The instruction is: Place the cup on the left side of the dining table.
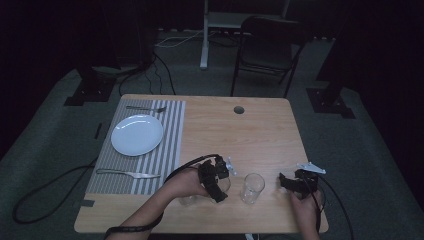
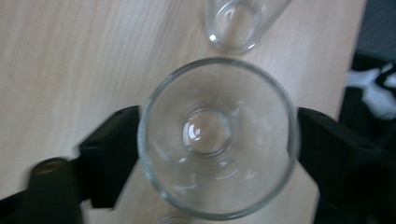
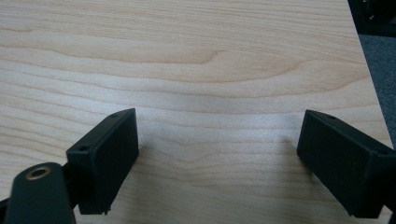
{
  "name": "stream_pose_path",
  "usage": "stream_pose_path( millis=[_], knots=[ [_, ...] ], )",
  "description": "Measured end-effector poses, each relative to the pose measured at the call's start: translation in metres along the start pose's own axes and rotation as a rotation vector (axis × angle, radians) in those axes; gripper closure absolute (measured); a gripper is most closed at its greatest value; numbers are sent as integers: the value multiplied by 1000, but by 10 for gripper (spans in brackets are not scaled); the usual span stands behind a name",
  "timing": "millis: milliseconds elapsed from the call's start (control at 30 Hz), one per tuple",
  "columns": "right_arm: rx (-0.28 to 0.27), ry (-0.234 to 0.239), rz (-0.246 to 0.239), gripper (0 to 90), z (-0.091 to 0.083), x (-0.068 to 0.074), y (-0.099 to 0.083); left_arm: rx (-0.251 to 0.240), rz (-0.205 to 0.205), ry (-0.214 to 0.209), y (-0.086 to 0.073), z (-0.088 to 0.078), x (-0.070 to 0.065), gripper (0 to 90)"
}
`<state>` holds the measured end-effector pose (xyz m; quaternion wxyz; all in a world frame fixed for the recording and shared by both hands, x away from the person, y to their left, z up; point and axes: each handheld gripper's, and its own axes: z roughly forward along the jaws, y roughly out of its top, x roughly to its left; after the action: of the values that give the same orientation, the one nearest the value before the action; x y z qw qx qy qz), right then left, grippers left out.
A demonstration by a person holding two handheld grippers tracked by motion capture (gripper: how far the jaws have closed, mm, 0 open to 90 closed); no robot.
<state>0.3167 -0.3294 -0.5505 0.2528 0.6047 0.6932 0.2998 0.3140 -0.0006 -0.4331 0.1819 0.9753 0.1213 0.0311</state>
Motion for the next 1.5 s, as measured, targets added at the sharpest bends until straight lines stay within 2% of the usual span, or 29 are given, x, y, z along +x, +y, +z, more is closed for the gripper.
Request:
stream_pose_path(
  millis=[133,200,267,733,767,800,933,1000,1133,1333,1433,1500],
  knots=[
    [0,0,0,123,0,0,0,22,15,-1,5,4,-3,204],
    [0,0,0,123,0,0,0,49,20,5,7,7,-3,204],
    [0,0,0,122,0,0,0,59,32,27,8,7,-2,279],
    [0,0,0,122,0,0,0,43,40,10,7,7,0,290],
    [0,0,0,123,0,0,0,29,43,5,6,7,0,290],
    [0,0,0,123,0,0,0,21,22,4,6,7,1,290],
    [0,0,0,122,0,0,0,17,26,19,6,5,1,290],
    [0,0,0,123,0,0,0,9,17,6,7,1,4,290],
    [0,0,0,123,0,0,0,4,22,33,10,-7,8,290],
    [0,0,0,123,0,0,0,-5,13,40,15,-17,16,290],
    [1,1,-1,123,0,0,0,-7,5,53,18,-21,21,290],
    [1,0,0,122,0,0,0,-15,-14,59,19,-24,26,291]
  ],
)
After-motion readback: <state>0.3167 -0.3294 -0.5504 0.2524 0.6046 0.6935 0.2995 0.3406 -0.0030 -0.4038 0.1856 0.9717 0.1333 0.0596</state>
